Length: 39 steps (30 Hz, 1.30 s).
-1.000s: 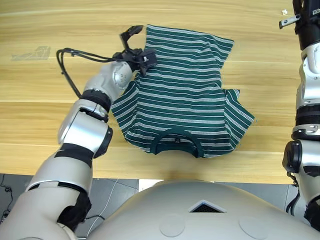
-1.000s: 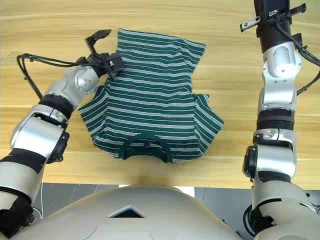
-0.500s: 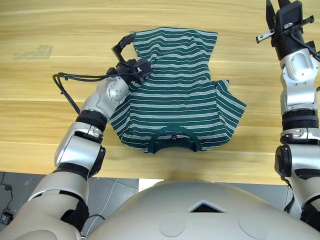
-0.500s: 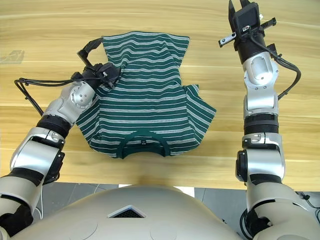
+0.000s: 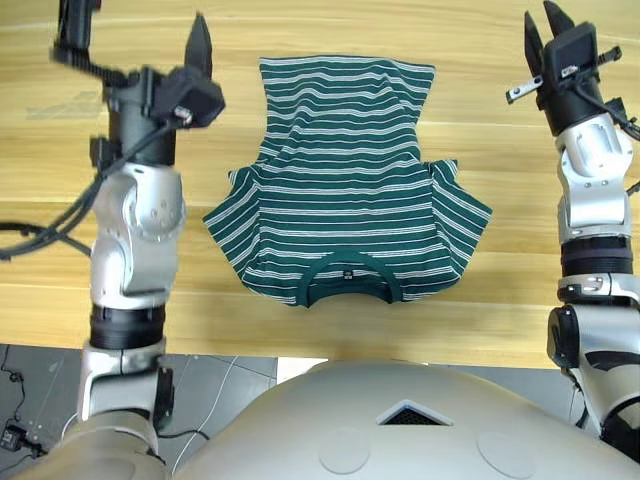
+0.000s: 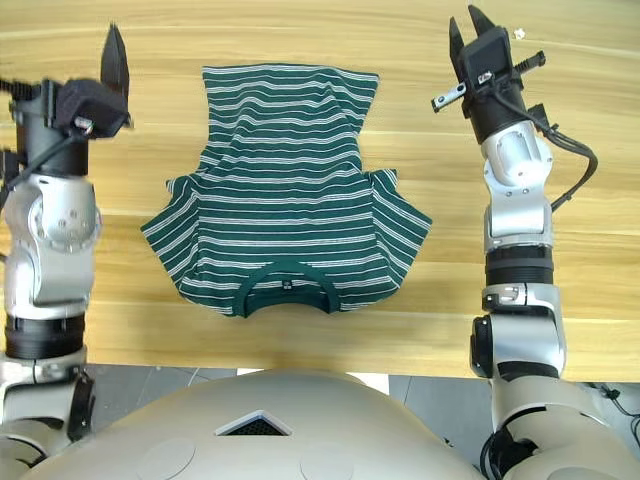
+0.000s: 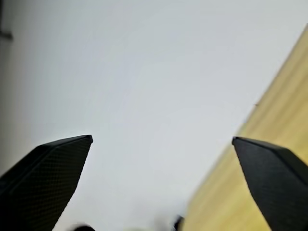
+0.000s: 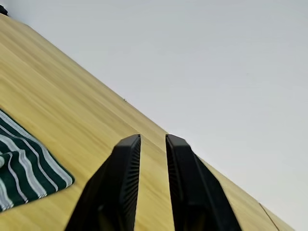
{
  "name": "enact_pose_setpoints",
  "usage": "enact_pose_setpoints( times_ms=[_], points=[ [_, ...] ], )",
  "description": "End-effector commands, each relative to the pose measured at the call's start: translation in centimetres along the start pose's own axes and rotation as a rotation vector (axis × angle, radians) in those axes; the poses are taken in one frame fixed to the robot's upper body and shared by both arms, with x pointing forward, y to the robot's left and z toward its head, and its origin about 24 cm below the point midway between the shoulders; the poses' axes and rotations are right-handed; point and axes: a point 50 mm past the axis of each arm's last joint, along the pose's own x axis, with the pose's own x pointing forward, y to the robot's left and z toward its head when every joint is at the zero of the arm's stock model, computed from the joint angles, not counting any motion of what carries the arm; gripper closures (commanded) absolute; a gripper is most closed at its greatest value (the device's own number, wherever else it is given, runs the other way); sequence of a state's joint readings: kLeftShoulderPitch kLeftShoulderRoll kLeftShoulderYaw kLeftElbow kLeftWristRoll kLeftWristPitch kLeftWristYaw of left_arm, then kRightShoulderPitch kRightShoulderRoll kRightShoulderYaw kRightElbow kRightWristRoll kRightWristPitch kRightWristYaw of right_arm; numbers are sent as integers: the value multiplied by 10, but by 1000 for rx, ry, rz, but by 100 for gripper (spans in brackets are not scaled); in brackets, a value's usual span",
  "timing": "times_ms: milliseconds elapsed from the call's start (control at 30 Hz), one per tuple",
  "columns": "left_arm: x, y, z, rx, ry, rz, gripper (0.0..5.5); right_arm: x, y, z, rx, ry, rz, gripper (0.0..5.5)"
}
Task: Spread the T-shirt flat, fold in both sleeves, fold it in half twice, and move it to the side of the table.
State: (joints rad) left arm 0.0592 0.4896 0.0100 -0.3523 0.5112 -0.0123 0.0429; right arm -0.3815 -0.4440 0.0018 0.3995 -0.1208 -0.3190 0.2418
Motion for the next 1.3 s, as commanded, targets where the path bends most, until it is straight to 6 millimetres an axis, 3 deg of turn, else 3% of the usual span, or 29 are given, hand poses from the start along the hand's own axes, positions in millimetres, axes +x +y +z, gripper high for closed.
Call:
enact_pose_setpoints(
  times_ms=[33, 133, 267, 367, 567, 767, 1033, 1300],
  points=[
    [-56, -20, 4, -502, 185, -55, 11, -9, -9, 6, 5, -7, -23, 454],
    [-99, -23, 11, -818, 315, 43, 11, -20, -13, 9, -2, -4, -39, 454],
    [-144, -42, 7, -1005, 542, 30, 11, -28, -18, 15, -13, -6, -45, 454],
    [-162, -61, 7, -1256, 695, 13, 11, -30, -20, 19, -18, -8, -43, 454],
    [-172, -89, 3, -1460, 898, 1, 11, -33, -20, 21, -28, -5, -44, 454],
    [-153, -96, -20, -1427, 911, -42, 11, -45, -22, 16, -34, 25, -69, 454],
    [-139, -103, -39, -1415, 938, -10, 135, -47, -16, 13, -31, 39, -56, 454],
    [-143, -104, -42, -1344, 940, 21, 270, -49, -11, 9, -22, 54, -48, 454]
  ],
)
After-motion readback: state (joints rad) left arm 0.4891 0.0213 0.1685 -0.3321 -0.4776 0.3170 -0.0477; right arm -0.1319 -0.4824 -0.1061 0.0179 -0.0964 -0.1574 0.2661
